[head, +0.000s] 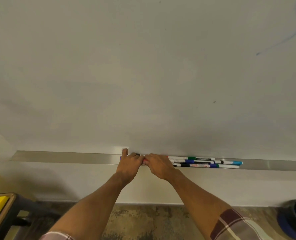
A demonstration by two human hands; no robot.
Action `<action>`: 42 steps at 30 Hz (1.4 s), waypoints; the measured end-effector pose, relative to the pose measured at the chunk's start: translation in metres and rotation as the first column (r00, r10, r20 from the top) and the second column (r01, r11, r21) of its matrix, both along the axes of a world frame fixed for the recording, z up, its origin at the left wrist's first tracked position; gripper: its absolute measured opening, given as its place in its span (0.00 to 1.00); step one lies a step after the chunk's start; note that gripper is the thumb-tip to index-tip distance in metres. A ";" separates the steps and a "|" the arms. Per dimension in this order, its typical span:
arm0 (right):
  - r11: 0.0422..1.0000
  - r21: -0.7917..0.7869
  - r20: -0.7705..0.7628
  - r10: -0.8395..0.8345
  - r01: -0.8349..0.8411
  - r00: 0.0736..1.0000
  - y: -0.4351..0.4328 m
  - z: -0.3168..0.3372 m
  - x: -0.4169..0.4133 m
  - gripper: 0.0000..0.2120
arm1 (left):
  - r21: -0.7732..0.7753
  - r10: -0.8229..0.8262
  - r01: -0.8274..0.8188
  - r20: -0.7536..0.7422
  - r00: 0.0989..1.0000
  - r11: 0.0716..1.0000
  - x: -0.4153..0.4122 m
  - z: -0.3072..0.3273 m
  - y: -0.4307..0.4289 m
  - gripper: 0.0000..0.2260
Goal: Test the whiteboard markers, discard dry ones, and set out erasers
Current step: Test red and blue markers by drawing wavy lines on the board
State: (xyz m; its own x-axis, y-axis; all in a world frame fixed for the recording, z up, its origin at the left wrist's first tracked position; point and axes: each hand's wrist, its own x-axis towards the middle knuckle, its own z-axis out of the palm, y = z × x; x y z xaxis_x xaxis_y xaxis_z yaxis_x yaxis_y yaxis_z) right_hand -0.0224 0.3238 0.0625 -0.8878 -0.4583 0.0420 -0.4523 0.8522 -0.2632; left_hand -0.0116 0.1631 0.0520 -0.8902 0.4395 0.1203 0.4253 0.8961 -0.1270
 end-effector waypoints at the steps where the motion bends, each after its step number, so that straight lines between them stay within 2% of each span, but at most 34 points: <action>1: 1.000 -0.004 0.004 -0.008 0.008 1.000 0.006 0.003 0.001 0.14 | 0.000 -0.005 0.005 0.003 1.000 1.000 0.000 0.002 0.005 0.10; 3: 0.999 0.015 0.010 -0.028 0.028 1.000 0.018 0.009 0.004 0.13 | -0.013 -0.013 0.013 0.007 1.000 1.000 -0.002 0.006 0.017 0.09; 7: 0.992 0.072 -0.099 -0.096 0.103 0.990 0.044 0.020 0.008 0.18 | -0.022 -0.013 0.013 -0.014 1.000 1.000 -0.003 0.020 0.040 0.09; 11: 0.983 -0.101 -0.065 -0.158 0.152 0.985 0.067 0.031 0.012 0.21 | 0.022 0.001 -0.001 -0.035 0.999 1.000 -0.007 0.028 0.059 0.10; 13: 0.968 -0.172 -0.048 -0.193 0.182 0.980 0.081 0.036 0.013 0.17 | 0.055 0.028 -0.026 -0.035 0.999 0.998 -0.009 0.032 0.070 0.16; 15: 0.971 -0.160 -0.094 -0.196 0.179 0.976 0.098 0.044 0.012 0.12 | 0.075 0.002 0.006 -0.098 0.995 0.997 -0.011 0.035 0.081 0.22; 16: 0.973 -0.162 -0.128 -0.186 0.164 0.974 0.106 0.048 0.012 0.11 | 0.101 -0.022 0.038 -0.156 0.988 0.994 -0.010 0.040 0.086 0.20; 19: 0.977 -0.185 -0.259 -0.153 0.106 0.954 0.131 0.064 0.006 0.12 | 0.129 -0.067 0.110 -0.298 0.952 0.986 -0.014 0.061 0.105 0.21; 22: 0.955 -0.287 -0.430 -0.202 0.079 0.880 0.153 0.094 -0.002 0.12 | 0.127 -0.070 0.128 -0.380 0.922 0.984 -0.024 0.091 0.125 0.23; 25: 0.925 -0.378 -0.591 -0.202 -0.047 0.781 0.175 0.136 -0.011 0.14 | 0.115 -0.088 0.161 -0.475 0.876 0.980 -0.042 0.129 0.143 0.24; 30: 0.846 -0.508 -0.698 -0.294 -0.162 0.653 0.209 0.226 -0.025 0.15 | 0.116 -0.084 0.212 -0.661 0.746 0.970 -0.065 0.213 0.175 0.23; 33: 0.801 -0.552 -0.702 -0.298 -0.230 0.647 0.222 0.274 -0.032 0.17 | 0.125 -0.059 0.232 -0.757 0.650 0.965 -0.077 0.269 0.189 0.23; 35: 0.781 -0.563 -0.724 -0.307 -0.272 0.618 0.227 0.305 -0.036 0.15 | 0.135 -0.032 0.233 -0.802 0.596 0.963 -0.085 0.306 0.194 0.23; 38: 0.804 -0.506 -0.803 -0.306 -0.312 0.512 0.230 0.343 -0.044 0.06 | 0.150 0.009 0.218 -0.843 0.538 0.964 -0.094 0.356 0.197 0.23; 42: 0.808 -0.440 -0.869 -0.273 -0.391 0.414 0.234 0.381 -0.050 0.11 | 0.191 0.053 0.226 -0.863 0.503 0.955 -0.105 0.405 0.194 0.24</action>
State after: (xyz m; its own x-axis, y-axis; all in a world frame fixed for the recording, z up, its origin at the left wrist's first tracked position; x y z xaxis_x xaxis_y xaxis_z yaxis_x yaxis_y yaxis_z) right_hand -0.0728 0.5577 0.4431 -0.1536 -0.1061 0.9824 -0.7366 0.6750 -0.0423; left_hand -0.1170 0.3571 0.4574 -0.2485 0.3373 0.9080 0.3102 0.9158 -0.2553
